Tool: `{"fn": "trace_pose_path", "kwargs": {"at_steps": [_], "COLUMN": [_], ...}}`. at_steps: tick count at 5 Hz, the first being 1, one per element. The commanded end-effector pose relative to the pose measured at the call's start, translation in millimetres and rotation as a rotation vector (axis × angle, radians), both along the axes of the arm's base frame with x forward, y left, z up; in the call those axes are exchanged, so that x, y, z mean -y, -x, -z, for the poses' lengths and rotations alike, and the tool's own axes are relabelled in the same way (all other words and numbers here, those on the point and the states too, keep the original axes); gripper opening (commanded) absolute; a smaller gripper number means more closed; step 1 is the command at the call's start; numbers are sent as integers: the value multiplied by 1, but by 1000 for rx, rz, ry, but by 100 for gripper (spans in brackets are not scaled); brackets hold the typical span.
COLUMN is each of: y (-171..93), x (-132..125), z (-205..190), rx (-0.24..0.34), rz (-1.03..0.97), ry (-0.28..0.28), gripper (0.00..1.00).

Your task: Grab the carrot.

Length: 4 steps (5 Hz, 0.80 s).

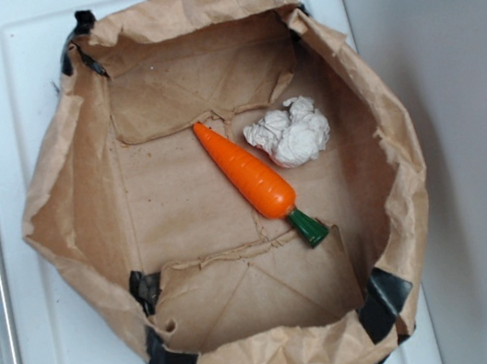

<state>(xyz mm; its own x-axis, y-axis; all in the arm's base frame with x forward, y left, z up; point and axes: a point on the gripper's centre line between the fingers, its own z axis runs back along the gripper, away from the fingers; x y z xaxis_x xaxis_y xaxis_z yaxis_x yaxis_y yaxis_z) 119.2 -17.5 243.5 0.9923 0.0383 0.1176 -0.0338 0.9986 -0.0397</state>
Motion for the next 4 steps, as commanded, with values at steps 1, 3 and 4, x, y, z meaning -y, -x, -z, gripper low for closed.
{"fn": "trace_pose_path", "kwargs": {"at_steps": [1, 3, 4], "y": [0, 0, -46], "x": [0, 0, 8], "z": [0, 0, -2], "rx": [0, 0, 102], "rz": [0, 0, 13], "ry": [0, 0, 47], "gripper": [100, 100, 100]}}
